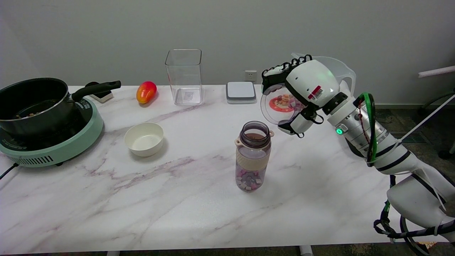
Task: Pour the contents of the measuring cup into the bottle.
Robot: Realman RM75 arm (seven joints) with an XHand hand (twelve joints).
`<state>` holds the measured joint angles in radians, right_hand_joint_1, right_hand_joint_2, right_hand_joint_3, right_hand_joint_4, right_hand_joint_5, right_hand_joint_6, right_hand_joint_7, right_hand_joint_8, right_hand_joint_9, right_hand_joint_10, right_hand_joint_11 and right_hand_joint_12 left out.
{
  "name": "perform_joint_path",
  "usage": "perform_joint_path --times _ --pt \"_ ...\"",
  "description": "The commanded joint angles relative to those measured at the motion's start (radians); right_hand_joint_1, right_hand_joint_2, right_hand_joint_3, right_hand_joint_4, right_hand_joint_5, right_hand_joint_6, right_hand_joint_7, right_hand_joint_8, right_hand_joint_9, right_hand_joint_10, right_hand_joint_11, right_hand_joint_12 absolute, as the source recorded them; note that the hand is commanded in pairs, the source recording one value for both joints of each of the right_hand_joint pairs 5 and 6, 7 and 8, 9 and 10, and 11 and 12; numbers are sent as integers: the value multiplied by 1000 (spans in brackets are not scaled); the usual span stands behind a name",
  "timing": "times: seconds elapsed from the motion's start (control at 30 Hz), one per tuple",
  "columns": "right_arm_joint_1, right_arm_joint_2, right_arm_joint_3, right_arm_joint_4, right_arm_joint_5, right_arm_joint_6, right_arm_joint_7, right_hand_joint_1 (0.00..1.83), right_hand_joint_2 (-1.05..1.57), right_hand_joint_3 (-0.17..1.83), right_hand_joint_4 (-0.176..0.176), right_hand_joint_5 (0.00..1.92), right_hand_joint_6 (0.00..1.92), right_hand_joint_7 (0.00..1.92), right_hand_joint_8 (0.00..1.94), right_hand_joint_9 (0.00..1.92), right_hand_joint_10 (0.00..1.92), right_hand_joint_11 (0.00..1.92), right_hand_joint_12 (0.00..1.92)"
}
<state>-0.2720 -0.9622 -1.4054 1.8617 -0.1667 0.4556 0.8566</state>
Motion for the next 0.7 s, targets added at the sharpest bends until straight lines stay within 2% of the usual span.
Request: perform_joint_path --times 0.03,0.7 --pt "-11 -3 17 -3 5 21 -81 1605 559 1003 0 1451 1451 1435 1435 1329 1329 1150 1150" --pt "32 16 -34 1 14 38 -88 1607 538 1031 0 1421 1421 1428 1428 1325 1325 1144 1144"
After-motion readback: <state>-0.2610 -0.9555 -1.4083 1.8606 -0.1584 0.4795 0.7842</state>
